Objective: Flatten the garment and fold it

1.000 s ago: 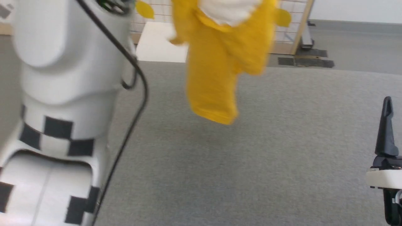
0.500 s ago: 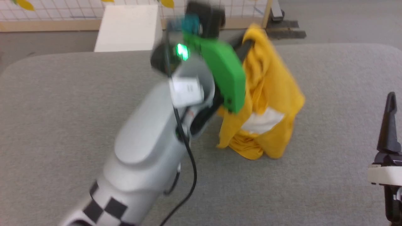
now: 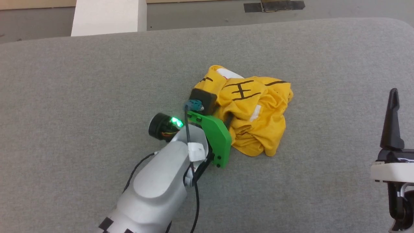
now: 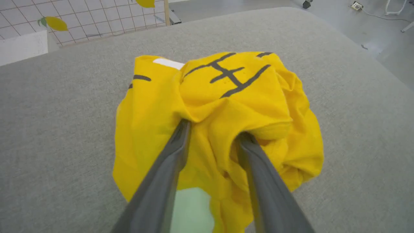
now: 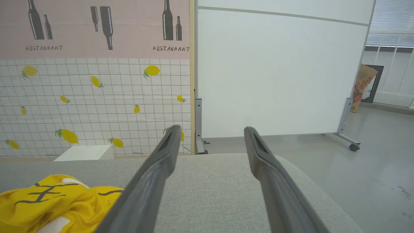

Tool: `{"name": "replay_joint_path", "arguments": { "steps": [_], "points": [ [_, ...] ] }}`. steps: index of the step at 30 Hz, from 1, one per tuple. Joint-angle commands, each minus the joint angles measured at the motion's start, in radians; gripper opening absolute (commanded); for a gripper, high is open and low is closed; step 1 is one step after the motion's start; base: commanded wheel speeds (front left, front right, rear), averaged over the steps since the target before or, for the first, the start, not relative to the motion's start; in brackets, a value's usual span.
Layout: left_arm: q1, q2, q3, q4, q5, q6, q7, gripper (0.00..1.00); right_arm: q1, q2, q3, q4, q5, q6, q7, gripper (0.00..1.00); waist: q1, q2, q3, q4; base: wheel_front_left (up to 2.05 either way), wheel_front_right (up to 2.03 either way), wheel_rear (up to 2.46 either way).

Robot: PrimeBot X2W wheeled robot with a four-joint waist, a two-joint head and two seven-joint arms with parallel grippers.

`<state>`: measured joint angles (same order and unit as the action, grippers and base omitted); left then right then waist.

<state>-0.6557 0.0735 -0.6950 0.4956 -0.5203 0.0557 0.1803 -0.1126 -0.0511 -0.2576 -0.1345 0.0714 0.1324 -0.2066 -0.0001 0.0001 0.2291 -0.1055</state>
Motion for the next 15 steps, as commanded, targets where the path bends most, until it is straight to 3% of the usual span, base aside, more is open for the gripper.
{"name": "replay_joint_path", "arguments": {
  "steps": [1,7,15],
  "points": [
    [-0.021,0.001,0.011,-0.01,0.001,-0.003,-0.032,1.0,-0.009,0.001,-0.006,0.007,-0.002,-0.002,-0.008,1.0,0.0001,-0.0001,-0.014,0.018,0.0,0.0,0.0],
    [0.008,0.02,0.097,-0.122,-0.031,0.04,-0.157,1.0,0.022,0.001,-0.021,0.018,-0.006,-0.002,-0.007,1.0,0.0001,-0.0001,-0.074,0.053,0.0,0.0,0.0],
    [0.218,0.158,0.218,-0.393,-0.029,0.159,-0.272,1.0,0.065,0.001,-0.027,0.022,-0.001,-0.002,0.0,1.0,0.0001,-0.0001,-0.13,0.062,0.0,0.0,0.0]
  ]
}}
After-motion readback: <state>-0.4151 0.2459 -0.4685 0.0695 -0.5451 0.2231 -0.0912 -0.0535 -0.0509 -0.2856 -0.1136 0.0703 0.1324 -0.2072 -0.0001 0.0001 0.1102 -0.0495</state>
